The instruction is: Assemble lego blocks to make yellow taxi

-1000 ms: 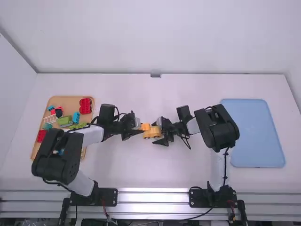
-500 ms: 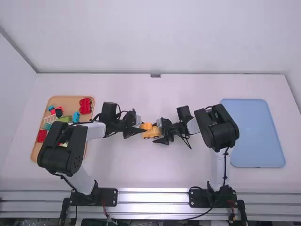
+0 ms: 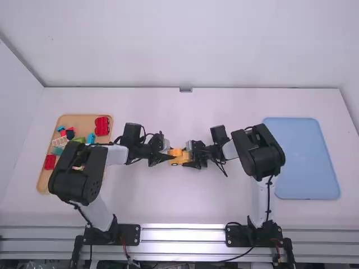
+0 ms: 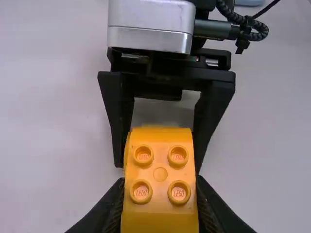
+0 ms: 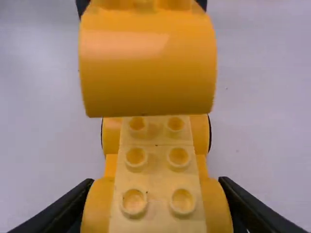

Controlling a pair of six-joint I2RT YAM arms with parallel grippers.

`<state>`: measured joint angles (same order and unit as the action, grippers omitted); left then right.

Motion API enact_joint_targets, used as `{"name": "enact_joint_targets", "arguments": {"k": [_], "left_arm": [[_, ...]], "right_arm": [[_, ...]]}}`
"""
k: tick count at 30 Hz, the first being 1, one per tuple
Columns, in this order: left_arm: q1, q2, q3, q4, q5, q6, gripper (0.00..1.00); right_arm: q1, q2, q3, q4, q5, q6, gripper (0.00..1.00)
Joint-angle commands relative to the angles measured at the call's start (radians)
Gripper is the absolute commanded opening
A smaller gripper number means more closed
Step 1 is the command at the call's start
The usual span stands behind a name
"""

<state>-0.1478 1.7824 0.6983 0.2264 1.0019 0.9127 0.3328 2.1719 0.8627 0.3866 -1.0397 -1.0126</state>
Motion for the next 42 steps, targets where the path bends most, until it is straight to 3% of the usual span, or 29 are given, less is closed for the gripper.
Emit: {"name": "enact_joint_targets", "arguments": {"k": [1,8,14,22,42], "left_arm": [[-0.018,0.023,0.024,0.0,0.027,0.0,0.07],[-0.037,0.055,0.039,-0.001,0.03,0.03,0.02],[-0.036,0.066,0.045,0.003,0.028,0.027,0.02],[-0.035,0.068,0.055,0.01,0.026,0.027,0.03],[-0.053,0.119,0.063,0.016,0.037,0.027,0.04]], "right_arm": [[0.016,0.014,0.013,0.003,0.04,0.026,0.66],[0.013,0.014,0.013,0.003,0.021,0.032,0.64],[0.001,0.014,0.01,0.001,-0.015,0.027,0.5],[0.001,0.014,0.005,-0.006,-0.013,0.002,0.46],[0.01,0.014,0.006,-0.035,-0.013,-0.017,0.49]]}}
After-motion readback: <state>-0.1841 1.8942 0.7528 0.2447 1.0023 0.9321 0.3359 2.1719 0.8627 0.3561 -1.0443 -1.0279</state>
